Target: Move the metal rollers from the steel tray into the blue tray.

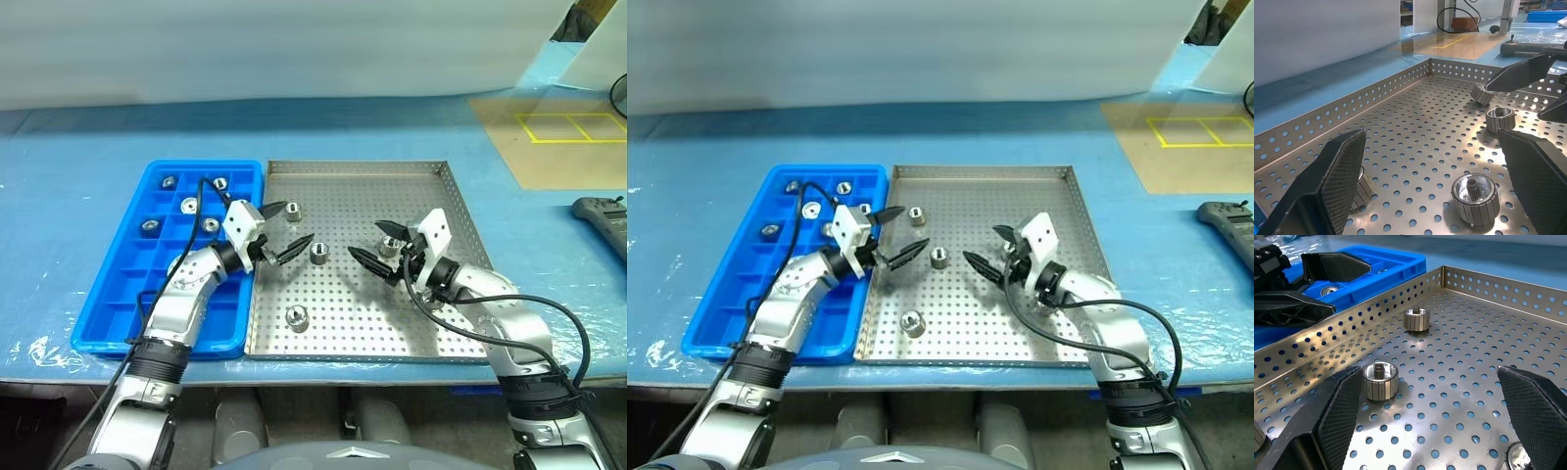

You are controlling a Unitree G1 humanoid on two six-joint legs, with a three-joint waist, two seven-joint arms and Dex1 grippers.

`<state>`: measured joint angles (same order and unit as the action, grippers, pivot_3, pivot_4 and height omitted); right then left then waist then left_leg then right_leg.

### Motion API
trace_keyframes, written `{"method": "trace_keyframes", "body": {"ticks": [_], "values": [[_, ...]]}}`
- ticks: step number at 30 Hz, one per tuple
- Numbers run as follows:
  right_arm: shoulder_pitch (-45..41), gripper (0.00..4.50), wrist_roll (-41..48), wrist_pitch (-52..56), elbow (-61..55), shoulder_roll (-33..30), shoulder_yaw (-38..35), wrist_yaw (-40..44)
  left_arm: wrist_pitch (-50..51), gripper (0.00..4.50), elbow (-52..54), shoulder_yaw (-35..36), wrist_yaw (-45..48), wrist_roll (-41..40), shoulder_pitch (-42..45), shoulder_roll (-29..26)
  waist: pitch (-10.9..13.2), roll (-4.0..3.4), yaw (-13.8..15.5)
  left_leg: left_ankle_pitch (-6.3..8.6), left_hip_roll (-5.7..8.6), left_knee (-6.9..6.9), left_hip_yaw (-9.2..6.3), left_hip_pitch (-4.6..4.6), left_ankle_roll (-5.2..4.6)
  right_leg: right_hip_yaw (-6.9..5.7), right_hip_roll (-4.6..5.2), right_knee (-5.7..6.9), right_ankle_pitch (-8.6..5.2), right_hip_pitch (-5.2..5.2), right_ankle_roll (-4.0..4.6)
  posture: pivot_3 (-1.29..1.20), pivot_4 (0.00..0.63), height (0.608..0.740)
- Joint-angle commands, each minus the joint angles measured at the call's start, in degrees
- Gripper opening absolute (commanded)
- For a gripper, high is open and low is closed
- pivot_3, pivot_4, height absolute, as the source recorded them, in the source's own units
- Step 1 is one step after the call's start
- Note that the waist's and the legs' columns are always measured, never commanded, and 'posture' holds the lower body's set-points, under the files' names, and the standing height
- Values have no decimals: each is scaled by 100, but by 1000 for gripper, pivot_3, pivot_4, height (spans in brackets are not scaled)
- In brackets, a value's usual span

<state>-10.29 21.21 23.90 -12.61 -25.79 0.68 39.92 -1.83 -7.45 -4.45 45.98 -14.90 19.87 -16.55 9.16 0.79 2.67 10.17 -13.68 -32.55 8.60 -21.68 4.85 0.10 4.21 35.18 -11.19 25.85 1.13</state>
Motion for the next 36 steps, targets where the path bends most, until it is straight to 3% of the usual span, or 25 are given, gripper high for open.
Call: {"method": "trace_keyframes", "body": {"ticks": [1,17,29,36], "values": [[22,4472,91,-8,-357,-75,-113,11,21,4500,240,-46,68,22,9,-94,0,0,-1,0,0,0,0,0,0,0,0,0,0,0,0,-57,150,740],[12,4472,305,452,-748,-453,-201,117,1163,4500,662,-562,606,118,585,-560,0,0,-11,-1,0,2,1,2,1,0,0,0,0,-1,0,-97,150,740],[-4,4472,812,1377,-1321,-493,-498,-182,1566,4500,266,-1239,929,825,1219,-822,-1,-3,-29,-2,1,2,2,4,3,2,-1,1,1,-1,1,-155,150,740],[64,4472,1002,1630,-1568,-584,-609,-307,1664,4500,-156,-1359,992,1004,1768,-675,-1,-4,-27,-3,2,0,1,7,4,3,-1,2,2,-8,2,-179,150,740]]}}
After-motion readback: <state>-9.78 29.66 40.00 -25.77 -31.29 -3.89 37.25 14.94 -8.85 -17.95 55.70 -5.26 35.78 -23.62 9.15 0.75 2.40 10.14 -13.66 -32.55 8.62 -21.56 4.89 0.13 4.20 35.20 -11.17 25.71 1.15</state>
